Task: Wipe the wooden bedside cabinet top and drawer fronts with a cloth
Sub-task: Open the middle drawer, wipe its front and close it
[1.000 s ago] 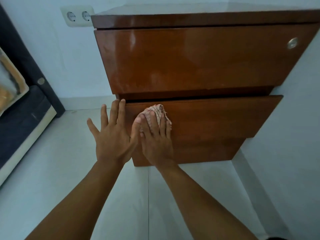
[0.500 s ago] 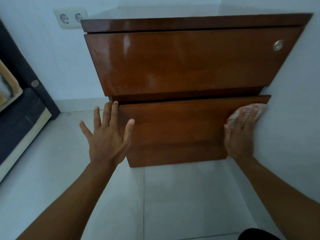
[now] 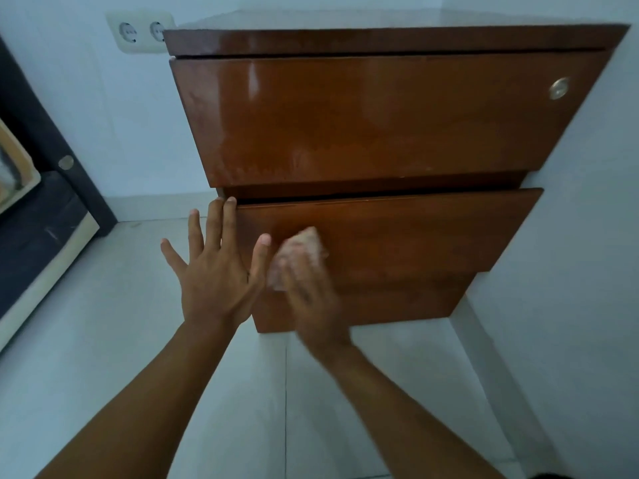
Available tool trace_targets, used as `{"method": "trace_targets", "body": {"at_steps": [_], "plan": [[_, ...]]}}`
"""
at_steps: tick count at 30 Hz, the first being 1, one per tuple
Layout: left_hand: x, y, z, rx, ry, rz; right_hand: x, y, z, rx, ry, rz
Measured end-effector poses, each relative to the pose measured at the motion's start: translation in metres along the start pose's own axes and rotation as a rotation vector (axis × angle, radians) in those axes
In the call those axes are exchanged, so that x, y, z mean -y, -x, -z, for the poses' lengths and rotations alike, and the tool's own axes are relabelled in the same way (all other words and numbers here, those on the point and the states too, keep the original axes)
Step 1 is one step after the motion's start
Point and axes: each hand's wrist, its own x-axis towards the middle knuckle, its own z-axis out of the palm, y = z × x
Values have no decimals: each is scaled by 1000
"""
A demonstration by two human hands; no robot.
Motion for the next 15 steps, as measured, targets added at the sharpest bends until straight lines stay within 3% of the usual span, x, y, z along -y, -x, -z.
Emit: {"method": "trace_targets", "body": {"at_steps": [5,8,15], "plan": [[0,0,-4,-30,-12,4,-11,-1,-35,202,133,-6],[0,0,-5,-39,-10,9,-60,21,-24,164,193,14],[-2,1,-7,-37,-6,20,-180,77,38,163,312,-152]]}}
